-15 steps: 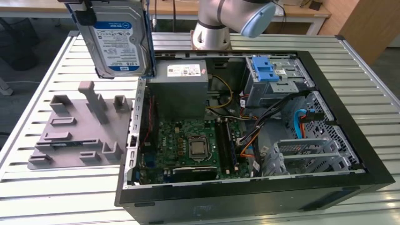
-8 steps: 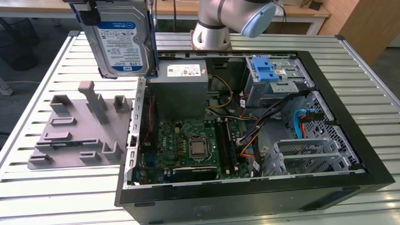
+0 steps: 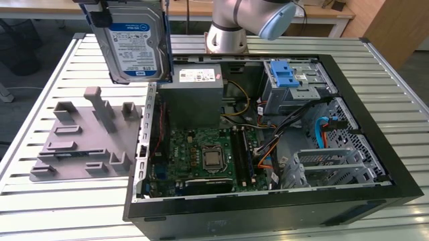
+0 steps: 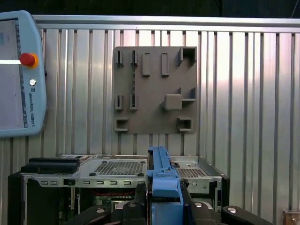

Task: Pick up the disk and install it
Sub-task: 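Pick up the disk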

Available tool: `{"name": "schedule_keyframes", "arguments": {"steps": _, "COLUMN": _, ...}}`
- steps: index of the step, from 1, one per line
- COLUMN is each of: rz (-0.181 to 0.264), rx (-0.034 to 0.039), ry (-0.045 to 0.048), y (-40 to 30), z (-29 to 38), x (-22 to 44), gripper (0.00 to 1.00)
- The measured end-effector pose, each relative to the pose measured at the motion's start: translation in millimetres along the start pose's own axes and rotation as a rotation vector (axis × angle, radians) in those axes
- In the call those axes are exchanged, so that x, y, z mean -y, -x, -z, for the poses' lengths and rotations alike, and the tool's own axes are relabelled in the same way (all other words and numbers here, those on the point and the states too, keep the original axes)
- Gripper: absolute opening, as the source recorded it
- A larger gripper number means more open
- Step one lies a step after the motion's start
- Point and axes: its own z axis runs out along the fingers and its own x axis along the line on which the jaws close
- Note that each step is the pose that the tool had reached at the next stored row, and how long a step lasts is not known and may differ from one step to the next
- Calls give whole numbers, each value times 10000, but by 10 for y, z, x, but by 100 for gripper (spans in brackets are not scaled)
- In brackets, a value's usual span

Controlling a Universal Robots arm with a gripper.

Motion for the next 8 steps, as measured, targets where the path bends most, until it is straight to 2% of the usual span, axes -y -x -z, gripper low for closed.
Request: {"name": "schedule_keyframes", "arguments": {"steps": 8, "rz": 0, "rx": 0, "ry": 0, "y": 0, "z": 0, "x": 69, "gripper": 36}}
